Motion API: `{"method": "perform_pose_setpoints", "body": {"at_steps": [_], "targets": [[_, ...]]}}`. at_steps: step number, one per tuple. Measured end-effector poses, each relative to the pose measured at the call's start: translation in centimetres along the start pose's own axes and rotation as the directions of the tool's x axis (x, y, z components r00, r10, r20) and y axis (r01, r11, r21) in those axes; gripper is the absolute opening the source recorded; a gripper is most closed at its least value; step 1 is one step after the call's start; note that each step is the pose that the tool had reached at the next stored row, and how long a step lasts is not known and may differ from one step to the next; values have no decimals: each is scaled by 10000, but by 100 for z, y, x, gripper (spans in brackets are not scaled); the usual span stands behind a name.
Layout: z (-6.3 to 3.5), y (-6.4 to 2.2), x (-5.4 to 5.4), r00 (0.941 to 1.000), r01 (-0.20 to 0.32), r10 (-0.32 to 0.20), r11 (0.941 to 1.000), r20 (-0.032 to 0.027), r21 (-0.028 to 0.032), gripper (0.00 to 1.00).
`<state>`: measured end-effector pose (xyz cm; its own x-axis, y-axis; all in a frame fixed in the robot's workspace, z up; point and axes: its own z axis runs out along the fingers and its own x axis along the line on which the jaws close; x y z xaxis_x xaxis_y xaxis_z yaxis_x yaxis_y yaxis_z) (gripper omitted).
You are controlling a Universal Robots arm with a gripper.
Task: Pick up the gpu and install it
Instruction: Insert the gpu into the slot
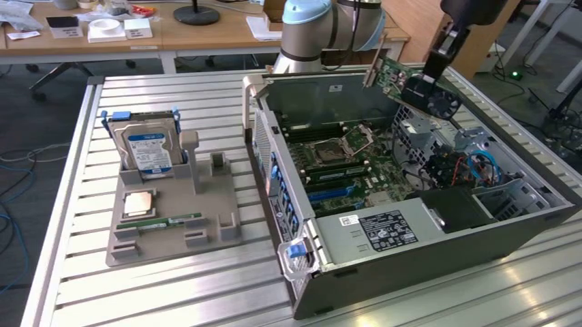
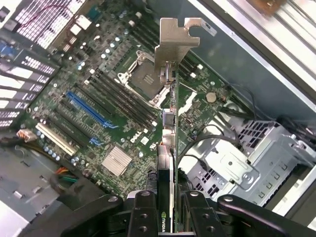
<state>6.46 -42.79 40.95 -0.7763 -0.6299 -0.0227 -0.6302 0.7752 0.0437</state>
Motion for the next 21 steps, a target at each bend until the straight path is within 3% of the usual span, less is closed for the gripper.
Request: {"method": "perform_pose_setpoints", "body": {"at_steps": [5,11,16,21], "targets": [[0,0,0,9975,708,-708,9975,-30,-17,26],[1,0,0,9868,1616,-1616,9868,-67,-43,26],[2,0,0,9709,2392,-2393,9709,-97,-67,26],[2,0,0,9482,3172,-3173,9483,-127,-95,26]]}}
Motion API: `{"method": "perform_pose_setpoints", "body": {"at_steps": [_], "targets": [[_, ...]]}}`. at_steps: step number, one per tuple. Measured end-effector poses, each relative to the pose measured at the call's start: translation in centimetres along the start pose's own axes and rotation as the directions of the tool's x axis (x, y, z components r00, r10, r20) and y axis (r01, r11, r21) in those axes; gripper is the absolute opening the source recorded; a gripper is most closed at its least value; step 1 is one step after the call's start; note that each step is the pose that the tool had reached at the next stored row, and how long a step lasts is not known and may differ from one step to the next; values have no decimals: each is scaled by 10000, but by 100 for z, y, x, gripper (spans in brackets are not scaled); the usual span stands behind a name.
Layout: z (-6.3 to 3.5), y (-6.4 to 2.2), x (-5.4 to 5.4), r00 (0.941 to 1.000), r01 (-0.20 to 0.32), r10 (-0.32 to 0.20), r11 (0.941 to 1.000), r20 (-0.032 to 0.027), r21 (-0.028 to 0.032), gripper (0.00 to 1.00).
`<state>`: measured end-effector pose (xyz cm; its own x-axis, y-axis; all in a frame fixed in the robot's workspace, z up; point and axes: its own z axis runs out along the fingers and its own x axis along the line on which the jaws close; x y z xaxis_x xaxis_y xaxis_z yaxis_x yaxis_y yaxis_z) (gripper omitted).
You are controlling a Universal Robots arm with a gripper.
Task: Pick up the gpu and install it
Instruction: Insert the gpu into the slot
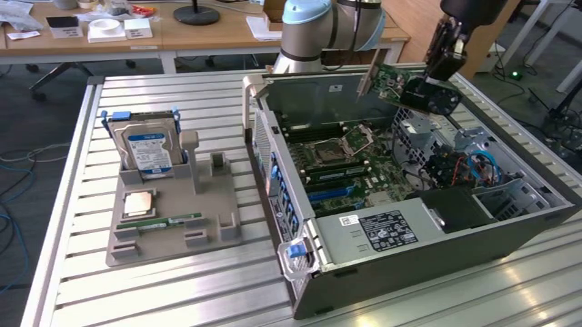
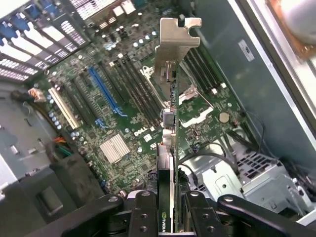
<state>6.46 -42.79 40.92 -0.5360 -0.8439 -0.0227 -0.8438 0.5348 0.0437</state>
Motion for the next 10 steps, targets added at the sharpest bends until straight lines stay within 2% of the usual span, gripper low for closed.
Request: {"method": "perform_pose_setpoints", "body": {"at_steps": [5,10], "targets": [[1,0,0,9966,824,-824,9966,-35,-20,26],[2,0,0,9862,1655,-1655,9862,-69,-44,26]]}}
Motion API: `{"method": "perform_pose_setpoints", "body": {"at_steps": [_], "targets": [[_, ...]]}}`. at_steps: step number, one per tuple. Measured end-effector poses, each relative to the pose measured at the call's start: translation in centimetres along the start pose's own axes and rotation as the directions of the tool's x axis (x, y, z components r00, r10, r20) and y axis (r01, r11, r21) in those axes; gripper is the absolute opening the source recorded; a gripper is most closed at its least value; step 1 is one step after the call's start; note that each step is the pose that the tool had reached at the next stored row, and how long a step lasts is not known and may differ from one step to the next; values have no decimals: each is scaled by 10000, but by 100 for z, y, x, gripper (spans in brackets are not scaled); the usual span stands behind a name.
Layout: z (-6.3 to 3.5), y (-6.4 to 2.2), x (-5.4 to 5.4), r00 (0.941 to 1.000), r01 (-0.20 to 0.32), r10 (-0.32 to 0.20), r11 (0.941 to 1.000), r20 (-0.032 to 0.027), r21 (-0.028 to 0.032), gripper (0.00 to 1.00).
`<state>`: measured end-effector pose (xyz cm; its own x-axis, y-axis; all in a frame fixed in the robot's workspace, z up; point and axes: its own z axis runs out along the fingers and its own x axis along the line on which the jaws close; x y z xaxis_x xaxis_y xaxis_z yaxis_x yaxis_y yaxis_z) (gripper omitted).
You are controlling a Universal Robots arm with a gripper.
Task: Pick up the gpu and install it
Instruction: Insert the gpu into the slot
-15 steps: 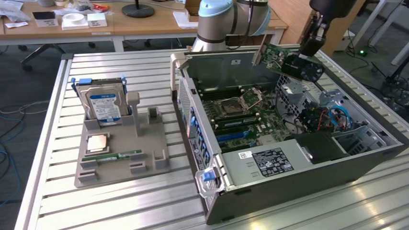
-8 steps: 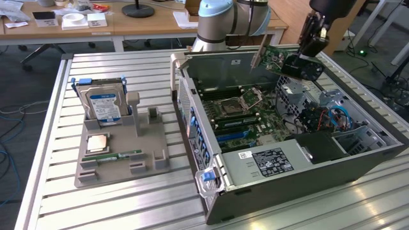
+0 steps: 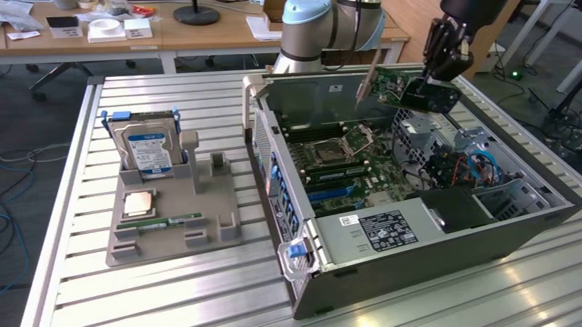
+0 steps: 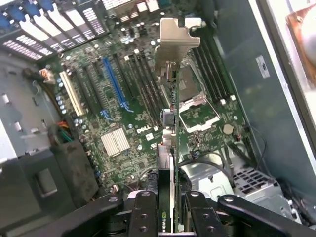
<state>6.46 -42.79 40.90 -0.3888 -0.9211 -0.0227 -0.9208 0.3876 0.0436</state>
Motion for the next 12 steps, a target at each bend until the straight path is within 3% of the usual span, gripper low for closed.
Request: {"method": "perform_pose_setpoints", "body": {"at_steps": [6,12], "targets": [[2,0,0,9951,990,-990,9951,-42,-25,26],[2,0,0,9812,1930,-1931,9812,-81,-52,26]]}}
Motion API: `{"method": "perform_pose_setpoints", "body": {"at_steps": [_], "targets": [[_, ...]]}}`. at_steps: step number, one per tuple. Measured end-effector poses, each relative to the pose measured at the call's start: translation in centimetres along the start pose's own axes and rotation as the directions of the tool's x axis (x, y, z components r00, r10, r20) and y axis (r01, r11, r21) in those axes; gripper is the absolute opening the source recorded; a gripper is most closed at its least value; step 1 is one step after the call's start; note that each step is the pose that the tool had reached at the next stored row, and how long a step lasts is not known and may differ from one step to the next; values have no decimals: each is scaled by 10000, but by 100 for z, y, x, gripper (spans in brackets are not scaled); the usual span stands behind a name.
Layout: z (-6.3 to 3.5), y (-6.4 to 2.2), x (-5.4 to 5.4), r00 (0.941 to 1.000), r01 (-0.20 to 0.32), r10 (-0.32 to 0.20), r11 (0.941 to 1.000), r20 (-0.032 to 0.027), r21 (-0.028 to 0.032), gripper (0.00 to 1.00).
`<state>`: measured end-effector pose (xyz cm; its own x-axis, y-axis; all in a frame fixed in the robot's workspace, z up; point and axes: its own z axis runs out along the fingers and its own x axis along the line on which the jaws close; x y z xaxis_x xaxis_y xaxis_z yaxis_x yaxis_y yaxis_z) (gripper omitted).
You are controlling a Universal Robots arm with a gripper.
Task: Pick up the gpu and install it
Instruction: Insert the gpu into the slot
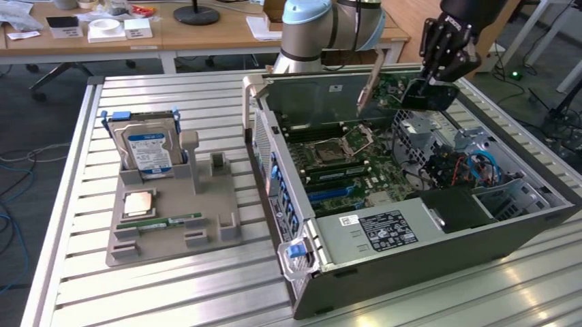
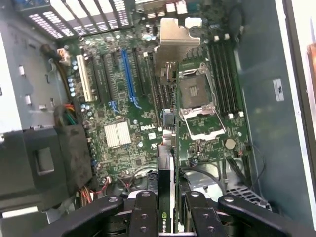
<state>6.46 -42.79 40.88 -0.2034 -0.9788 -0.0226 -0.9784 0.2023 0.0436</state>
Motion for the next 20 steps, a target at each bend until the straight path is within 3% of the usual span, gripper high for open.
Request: {"method": "perform_pose_setpoints", "body": {"at_steps": [16,20], "targets": [[0,0,0,9999,126,-126,9999,-4,-3,26],[1,0,0,9992,392,-392,9992,-16,-9,26]]}}
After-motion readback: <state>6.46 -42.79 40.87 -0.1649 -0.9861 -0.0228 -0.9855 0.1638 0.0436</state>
